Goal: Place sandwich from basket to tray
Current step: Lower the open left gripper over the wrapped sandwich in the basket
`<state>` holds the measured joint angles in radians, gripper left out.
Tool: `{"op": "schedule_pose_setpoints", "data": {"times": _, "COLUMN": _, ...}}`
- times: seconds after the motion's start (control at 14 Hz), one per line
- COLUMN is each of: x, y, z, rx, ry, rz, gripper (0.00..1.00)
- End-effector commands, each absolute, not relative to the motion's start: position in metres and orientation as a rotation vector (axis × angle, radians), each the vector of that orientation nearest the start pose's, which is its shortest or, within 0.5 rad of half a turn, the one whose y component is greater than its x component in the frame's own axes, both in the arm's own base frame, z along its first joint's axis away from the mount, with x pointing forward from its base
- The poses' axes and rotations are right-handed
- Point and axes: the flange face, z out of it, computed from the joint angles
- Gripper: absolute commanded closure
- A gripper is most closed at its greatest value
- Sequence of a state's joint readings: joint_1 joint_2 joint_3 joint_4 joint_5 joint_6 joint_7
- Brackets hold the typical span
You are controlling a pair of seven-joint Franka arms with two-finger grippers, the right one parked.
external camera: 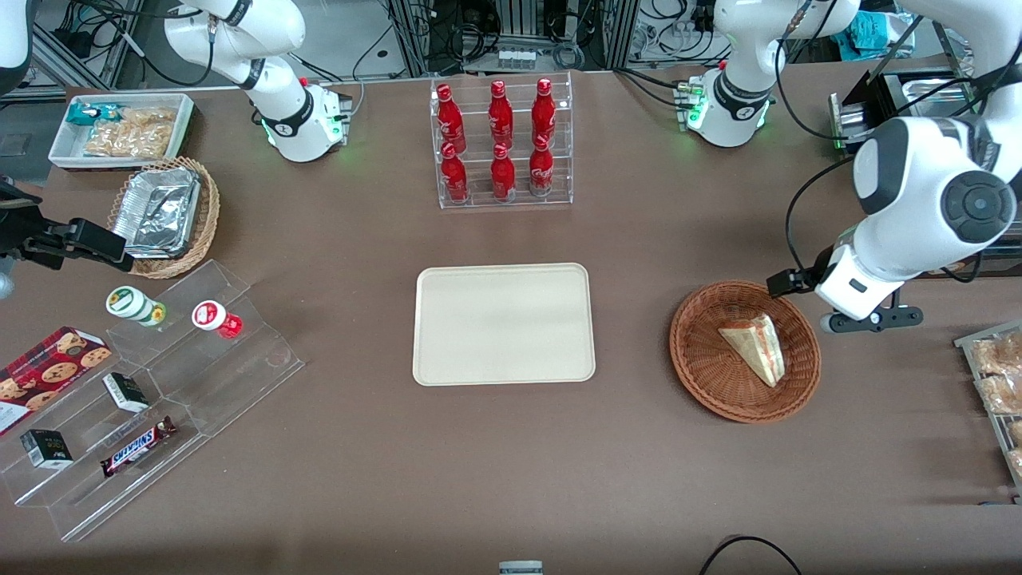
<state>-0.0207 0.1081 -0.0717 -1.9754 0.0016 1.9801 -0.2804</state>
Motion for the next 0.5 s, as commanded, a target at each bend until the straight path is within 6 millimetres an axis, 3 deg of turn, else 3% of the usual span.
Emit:
{"op": "schedule_pose_setpoints", "data": {"times": 0.0, "x": 0.567, "y": -0.051, "z": 0.382, "rx": -3.061, "ry": -0.657, "rz": 0.088, "gripper": 0.00}}
{"op": "schedule_pose_setpoints", "data": {"times": 0.14, "x": 0.574, "y": -0.052, "z": 0.360, "rx": -3.014, "ry": -0.859, "rz": 0.073, "gripper": 0.00}}
{"op": "schedule_pose_setpoints", "data": {"times": 0.43, "x": 0.579, "y": -0.052, "z": 0.319, "rx": -2.962, "ry": -1.085, "rz": 0.016, "gripper": 0.00}}
